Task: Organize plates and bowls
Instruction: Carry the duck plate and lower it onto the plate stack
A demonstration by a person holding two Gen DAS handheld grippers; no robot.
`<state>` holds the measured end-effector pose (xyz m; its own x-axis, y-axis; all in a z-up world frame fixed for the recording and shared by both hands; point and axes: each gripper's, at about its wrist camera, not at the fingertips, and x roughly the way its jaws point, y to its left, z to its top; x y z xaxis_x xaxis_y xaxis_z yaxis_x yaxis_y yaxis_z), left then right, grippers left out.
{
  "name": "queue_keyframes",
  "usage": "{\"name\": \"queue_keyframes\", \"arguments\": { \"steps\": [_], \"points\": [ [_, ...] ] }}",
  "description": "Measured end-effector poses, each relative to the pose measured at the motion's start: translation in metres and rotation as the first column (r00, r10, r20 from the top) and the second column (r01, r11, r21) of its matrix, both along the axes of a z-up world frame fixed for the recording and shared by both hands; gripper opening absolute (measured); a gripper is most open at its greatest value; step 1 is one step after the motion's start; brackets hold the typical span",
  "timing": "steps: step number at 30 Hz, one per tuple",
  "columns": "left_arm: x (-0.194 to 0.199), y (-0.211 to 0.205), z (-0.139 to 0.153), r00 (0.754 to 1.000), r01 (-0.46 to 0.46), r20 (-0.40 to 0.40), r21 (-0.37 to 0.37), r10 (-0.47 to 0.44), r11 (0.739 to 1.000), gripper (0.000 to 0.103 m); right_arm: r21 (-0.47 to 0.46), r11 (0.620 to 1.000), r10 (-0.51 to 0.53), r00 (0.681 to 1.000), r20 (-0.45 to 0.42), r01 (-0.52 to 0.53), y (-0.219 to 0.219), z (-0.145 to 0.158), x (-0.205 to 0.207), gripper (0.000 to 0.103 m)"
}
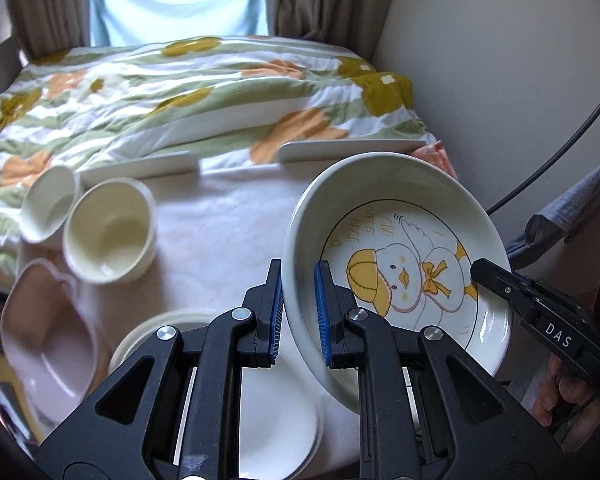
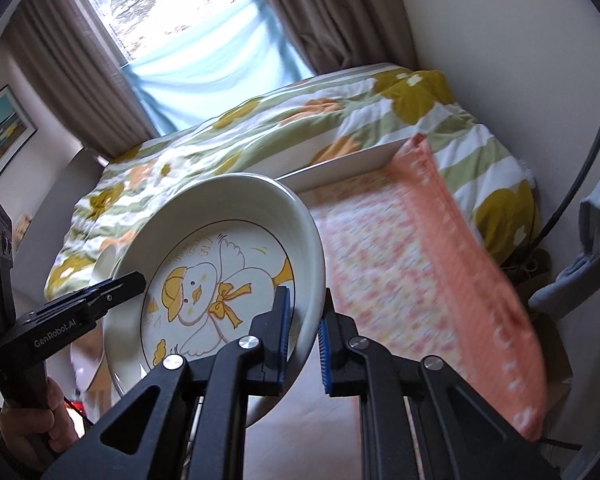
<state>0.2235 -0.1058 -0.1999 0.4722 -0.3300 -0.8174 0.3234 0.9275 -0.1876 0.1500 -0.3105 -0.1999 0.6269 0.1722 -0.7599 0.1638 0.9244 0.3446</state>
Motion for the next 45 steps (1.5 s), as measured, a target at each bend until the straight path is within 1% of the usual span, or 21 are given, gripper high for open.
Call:
{"name": "queue_keyframes", "arguments": {
  "steps": [5, 10, 14, 18, 20, 25, 33, 35, 41, 45],
  "points": [
    [-0.027, 0.049, -0.008, 0.997, -0.077, -0.01, 0.01, 0.077, 0.997, 0.013, 0.01, 0.997, 0.081, 0.997, -0.009, -0.081, 0.043, -0.007, -0.006, 0.012],
    [-0.047, 0.091, -0.025, 0.987, -0.158, -0.03, 0.019, 0.158, 0.987, 0.013, 0.022, 0.987, 0.161, 0.987, -0.026, -0.16, 0.079, -0.025, -0.006, 0.012],
    [-0.058, 0.116, -0.043, 0.977, -0.206, -0.052, 0.021, 0.207, 0.978, 0.013, 0.03, 0.975, 0.223, 0.973, -0.055, -0.222, 0.105, -0.047, -0.005, 0.012],
    [-0.065, 0.133, -0.062, 0.967, -0.239, -0.084, 0.014, 0.239, 0.971, 0.013, 0.025, 0.965, 0.262, 0.962, -0.078, -0.261, 0.121, -0.064, -0.004, 0.012],
    [-0.067, 0.137, -0.07, 0.965, -0.246, -0.093, 0.019, 0.247, 0.969, 0.013, 0.021, 0.961, 0.276, 0.957, -0.086, -0.275, 0.126, -0.071, -0.004, 0.012],
    [-0.071, 0.146, -0.087, 0.958, -0.264, -0.115, 0.003, 0.263, 0.964, 0.013, -0.013, 0.953, 0.302, 0.949, -0.09, -0.304, 0.135, -0.081, -0.003, 0.012],
    [-0.073, 0.144, -0.108, 0.951, -0.271, -0.149, 0.021, 0.272, 0.962, 0.013, -0.061, 0.939, 0.331, 0.939, -0.088, -0.337, 0.139, -0.082, -0.002, 0.012],
    [-0.073, 0.143, -0.11, 0.952, -0.27, -0.144, 0.029, 0.271, 0.963, 0.013, -0.068, 0.937, 0.337, 0.937, -0.09, -0.343, 0.14, -0.083, -0.001, 0.012],
    [-0.069, 0.135, -0.109, 0.956, -0.258, -0.123, 0.084, 0.267, 0.962, 0.014, -0.067, 0.935, 0.342, 0.934, -0.102, -0.349, 0.139, -0.084, 0.001, 0.012],
    [-0.07, 0.125, -0.108, 0.961, -0.242, -0.097, 0.155, 0.259, 0.958, 0.015, -0.068, 0.931, 0.351, 0.93, -0.106, -0.359, 0.14, -0.085, 0.002, 0.012]
  ]
}}
